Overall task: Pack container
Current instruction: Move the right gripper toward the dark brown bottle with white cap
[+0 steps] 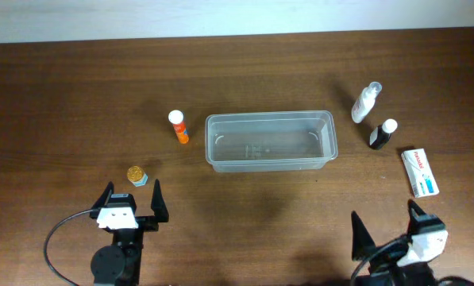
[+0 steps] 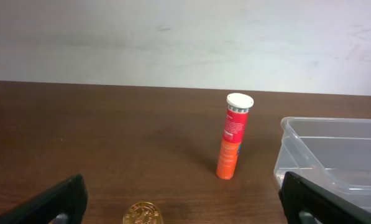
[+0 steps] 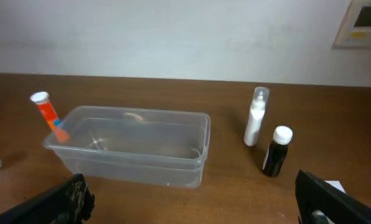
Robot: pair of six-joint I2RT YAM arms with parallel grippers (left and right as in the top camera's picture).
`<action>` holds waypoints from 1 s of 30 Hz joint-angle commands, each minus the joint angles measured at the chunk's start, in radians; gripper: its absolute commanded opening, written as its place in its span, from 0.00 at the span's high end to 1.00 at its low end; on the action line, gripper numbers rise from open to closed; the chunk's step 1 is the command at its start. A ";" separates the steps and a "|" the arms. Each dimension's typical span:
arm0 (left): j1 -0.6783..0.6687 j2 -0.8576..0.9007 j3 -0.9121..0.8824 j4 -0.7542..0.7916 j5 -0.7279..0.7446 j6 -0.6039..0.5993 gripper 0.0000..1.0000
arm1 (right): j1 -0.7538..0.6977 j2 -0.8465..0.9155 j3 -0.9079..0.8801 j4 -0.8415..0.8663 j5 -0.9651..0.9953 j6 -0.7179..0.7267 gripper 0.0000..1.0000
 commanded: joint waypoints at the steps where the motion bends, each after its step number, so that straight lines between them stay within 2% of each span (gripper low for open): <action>1: 0.005 -0.007 -0.003 -0.001 -0.011 0.015 0.00 | -0.006 -0.003 0.005 0.035 0.043 0.008 0.02; 8: 0.005 -0.007 -0.003 -0.001 -0.011 0.015 0.01 | -0.006 -0.003 -0.005 0.036 0.134 0.008 0.02; 13: 0.005 -0.007 -0.003 -0.001 -0.011 0.015 0.01 | -0.006 -0.003 -0.053 0.053 0.134 0.008 0.02; 22: 0.005 -0.007 -0.003 -0.001 -0.011 0.015 0.00 | -0.006 -0.003 -0.182 0.206 0.130 0.008 0.02; 30: 0.005 -0.007 -0.003 -0.001 -0.011 0.015 0.01 | -0.006 -0.003 -0.219 0.194 0.060 0.008 0.02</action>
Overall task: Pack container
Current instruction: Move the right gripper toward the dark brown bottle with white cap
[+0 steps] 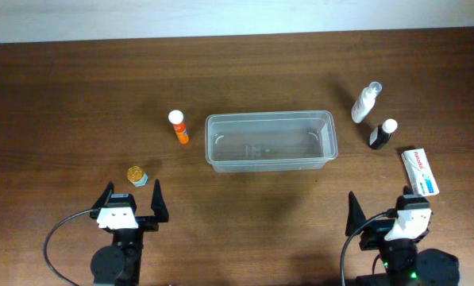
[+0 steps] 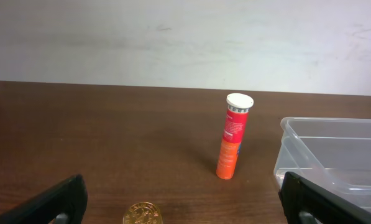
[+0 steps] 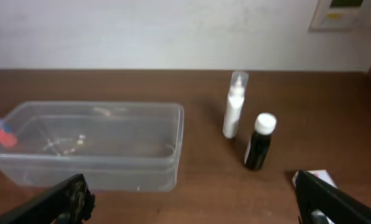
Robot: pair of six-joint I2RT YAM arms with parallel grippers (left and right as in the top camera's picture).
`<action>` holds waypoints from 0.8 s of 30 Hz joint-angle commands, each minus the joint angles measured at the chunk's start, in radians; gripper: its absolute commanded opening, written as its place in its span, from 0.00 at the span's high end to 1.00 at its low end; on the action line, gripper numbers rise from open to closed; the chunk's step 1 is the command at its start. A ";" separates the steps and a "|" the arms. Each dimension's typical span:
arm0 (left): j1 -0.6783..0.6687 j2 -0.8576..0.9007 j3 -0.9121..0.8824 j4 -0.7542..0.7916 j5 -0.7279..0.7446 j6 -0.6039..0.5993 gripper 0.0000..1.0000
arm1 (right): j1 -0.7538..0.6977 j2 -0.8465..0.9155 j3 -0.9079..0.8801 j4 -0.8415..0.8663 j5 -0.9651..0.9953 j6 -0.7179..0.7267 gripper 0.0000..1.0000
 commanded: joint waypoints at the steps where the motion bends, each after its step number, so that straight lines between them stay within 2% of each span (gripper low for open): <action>1: 0.005 -0.007 -0.003 -0.001 -0.011 0.015 0.01 | -0.006 -0.002 0.000 0.023 -0.055 0.008 0.02; 7: 0.005 -0.007 -0.003 -0.001 -0.011 0.015 0.01 | -0.006 0.087 0.062 0.051 -0.078 0.008 0.02; 14: 0.005 -0.007 -0.003 -0.001 -0.011 0.015 0.01 | -0.006 0.371 0.270 0.018 -0.074 0.008 0.01; 21: 0.005 -0.007 -0.003 -0.001 -0.011 0.015 0.00 | -0.027 0.670 0.618 -0.196 0.092 -0.024 0.02; 24: 0.005 -0.007 -0.003 -0.001 -0.011 0.015 0.01 | -0.090 0.776 0.739 -0.276 0.077 -0.074 0.02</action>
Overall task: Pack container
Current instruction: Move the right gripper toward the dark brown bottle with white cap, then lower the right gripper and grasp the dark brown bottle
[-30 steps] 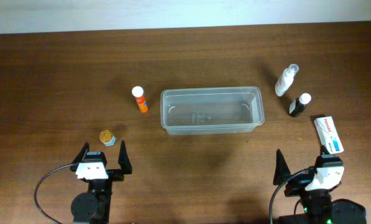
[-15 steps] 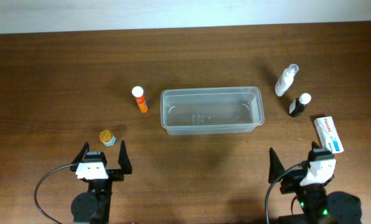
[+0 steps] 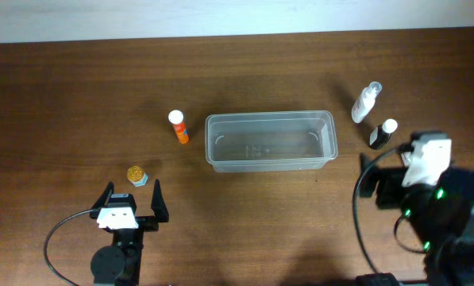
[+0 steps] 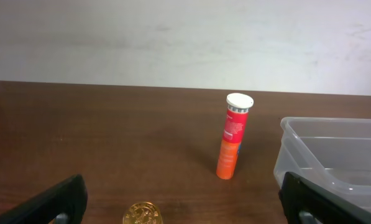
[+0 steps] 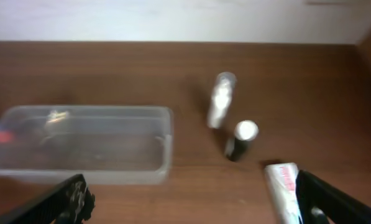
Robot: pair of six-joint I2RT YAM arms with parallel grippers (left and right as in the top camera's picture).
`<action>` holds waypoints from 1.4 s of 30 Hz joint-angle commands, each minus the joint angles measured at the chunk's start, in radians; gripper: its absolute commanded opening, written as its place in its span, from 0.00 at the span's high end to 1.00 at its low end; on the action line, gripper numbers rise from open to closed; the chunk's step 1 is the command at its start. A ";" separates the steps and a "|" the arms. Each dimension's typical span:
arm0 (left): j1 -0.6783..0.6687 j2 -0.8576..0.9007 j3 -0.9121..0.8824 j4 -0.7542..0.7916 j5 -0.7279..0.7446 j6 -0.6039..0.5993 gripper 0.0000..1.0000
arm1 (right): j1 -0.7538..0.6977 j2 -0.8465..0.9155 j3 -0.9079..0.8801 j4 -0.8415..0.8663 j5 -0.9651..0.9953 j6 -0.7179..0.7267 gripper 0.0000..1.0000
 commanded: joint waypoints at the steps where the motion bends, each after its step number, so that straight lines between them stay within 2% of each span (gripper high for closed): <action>1: 0.005 -0.007 -0.003 -0.001 -0.011 0.015 0.01 | -0.074 0.106 0.134 -0.063 0.016 -0.071 0.02; 6: 0.005 -0.007 -0.003 -0.001 -0.011 0.015 0.01 | -0.225 0.277 0.275 -0.215 -0.177 -0.175 0.02; 11: 0.005 -0.007 -0.003 -0.001 -0.011 0.015 0.01 | -0.365 0.420 0.310 -0.280 -0.206 -0.173 0.01; 14: 0.005 -0.007 -0.003 -0.001 -0.011 0.015 0.01 | -0.409 0.494 0.310 -0.292 -0.220 -0.116 0.02; 18: 0.005 -0.007 -0.003 -0.001 -0.011 0.015 0.01 | -0.418 0.578 0.309 -0.287 -0.201 -0.092 0.02; 23: 0.005 -0.007 -0.003 -0.001 -0.011 0.015 0.01 | -0.418 0.687 0.309 -0.289 -0.028 -0.091 0.02; 32: 0.005 -0.007 -0.003 -0.001 -0.011 0.015 0.01 | -0.416 0.849 0.309 -0.253 -0.243 -0.103 0.02; 42: 0.005 -0.007 -0.003 -0.001 -0.011 0.015 0.01 | -0.416 0.996 0.309 -0.174 -0.238 -0.153 0.01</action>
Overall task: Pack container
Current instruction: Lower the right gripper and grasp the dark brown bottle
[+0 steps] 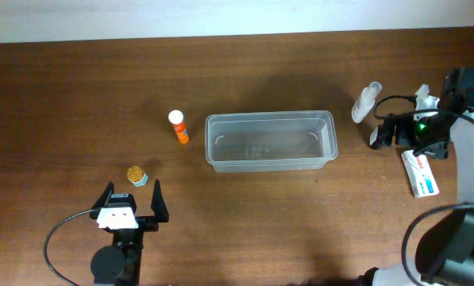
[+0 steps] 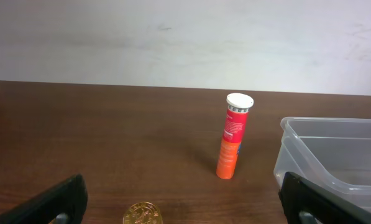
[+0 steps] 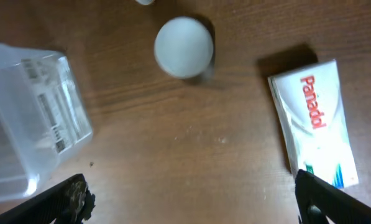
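The clear plastic container (image 1: 268, 140) stands mid-table; one corner of it shows in the right wrist view (image 3: 30, 118). To its right are a white spray bottle (image 1: 364, 103), a dark bottle with a white cap (image 3: 184, 38) and a Panadol box (image 3: 312, 121). My right gripper (image 1: 399, 137) hangs open above the table between the dark bottle and the box, pointing down, holding nothing. Left of the container stand an orange tube (image 2: 233, 137) and a gold-capped jar (image 2: 143, 213). My left gripper (image 2: 182, 199) rests open at the front, just behind the jar.
A pale wall runs behind the table's far edge. The right arm's cable loops over the table by the Panadol box (image 1: 421, 172). Bare brown tabletop (image 1: 284, 222) lies in front of the container.
The right arm has gone farther back and to the right, and its gripper now points straight down over the dark bottle and the Panadol box. The left arm has not moved.
Both grippers sat open at the table's front edge, the right one facing the container. The right then turned toward the bottles, was later raised and nearer them, and now hangs over the dark bottle and box. No object has moved.
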Robot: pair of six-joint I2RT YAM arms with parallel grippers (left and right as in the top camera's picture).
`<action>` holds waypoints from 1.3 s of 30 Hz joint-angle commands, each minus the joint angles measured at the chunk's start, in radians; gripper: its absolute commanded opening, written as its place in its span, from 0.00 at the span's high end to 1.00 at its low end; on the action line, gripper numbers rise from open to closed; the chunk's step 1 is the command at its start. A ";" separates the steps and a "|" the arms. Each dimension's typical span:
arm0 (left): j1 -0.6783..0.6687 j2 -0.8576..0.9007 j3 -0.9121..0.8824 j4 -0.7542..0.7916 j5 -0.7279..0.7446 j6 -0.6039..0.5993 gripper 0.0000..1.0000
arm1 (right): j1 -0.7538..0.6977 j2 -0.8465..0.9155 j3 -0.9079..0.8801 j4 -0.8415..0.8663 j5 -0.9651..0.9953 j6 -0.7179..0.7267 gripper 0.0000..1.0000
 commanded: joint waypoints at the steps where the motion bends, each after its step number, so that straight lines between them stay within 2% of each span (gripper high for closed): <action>1: 0.005 -0.007 -0.003 -0.001 -0.011 0.015 0.01 | -0.005 0.051 0.018 0.021 -0.019 -0.037 0.02; 5: 0.005 -0.007 -0.003 -0.001 -0.011 0.015 0.01 | -0.005 0.095 0.018 0.059 -0.019 -0.090 0.00; 12: 0.005 -0.007 -0.003 -0.001 -0.011 0.015 0.01 | -0.005 0.137 0.018 0.175 0.027 -0.093 0.00; 19: 0.005 -0.007 -0.003 -0.001 -0.011 0.015 0.01 | -0.003 0.153 0.017 0.253 0.026 -0.093 0.04; 25: 0.005 -0.007 -0.003 -0.001 -0.011 0.015 0.01 | 0.012 0.171 0.017 0.269 0.026 -0.093 0.09; 35: 0.005 -0.007 -0.003 -0.001 -0.011 0.015 0.01 | 0.093 0.206 0.017 0.286 0.108 -0.115 0.09; 39: 0.005 -0.007 -0.003 -0.001 -0.011 0.015 0.00 | 0.093 0.206 0.017 0.287 0.125 -0.115 0.15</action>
